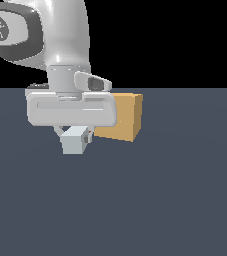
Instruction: Insert the peg into the horizontal hole in a box.
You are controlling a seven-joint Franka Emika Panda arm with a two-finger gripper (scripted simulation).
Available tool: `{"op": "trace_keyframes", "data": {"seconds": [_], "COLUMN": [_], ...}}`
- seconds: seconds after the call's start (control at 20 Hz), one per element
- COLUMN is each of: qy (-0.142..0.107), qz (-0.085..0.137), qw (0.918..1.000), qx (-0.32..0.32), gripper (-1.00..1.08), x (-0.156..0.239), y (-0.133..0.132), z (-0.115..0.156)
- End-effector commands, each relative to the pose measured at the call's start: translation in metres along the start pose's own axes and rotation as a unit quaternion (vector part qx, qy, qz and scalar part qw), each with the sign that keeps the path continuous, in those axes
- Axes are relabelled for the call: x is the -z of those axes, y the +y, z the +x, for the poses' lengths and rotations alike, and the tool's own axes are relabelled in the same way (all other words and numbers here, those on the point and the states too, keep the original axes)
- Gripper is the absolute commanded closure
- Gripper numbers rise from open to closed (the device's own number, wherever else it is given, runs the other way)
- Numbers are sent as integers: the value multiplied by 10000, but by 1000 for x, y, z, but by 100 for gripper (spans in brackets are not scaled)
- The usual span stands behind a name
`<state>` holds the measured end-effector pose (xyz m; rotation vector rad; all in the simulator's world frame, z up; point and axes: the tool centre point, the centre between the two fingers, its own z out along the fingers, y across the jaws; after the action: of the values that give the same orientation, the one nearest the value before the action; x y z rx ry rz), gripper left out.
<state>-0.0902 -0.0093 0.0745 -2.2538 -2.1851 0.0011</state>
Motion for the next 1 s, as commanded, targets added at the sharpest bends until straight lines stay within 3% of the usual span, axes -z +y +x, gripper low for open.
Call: {"op": "trace_keyframes", "data": {"seconds": [0.0,0.5,0.95], "qy": [1,-1,-3], "qz": [-14,-13,-13], "qw": [9997,9929,9863], "qx": [-264,-1193,-1650], "gripper": [108,108,108], "x": [5,17,23], "y": [1,5,10], "z": [8,38,52]}}
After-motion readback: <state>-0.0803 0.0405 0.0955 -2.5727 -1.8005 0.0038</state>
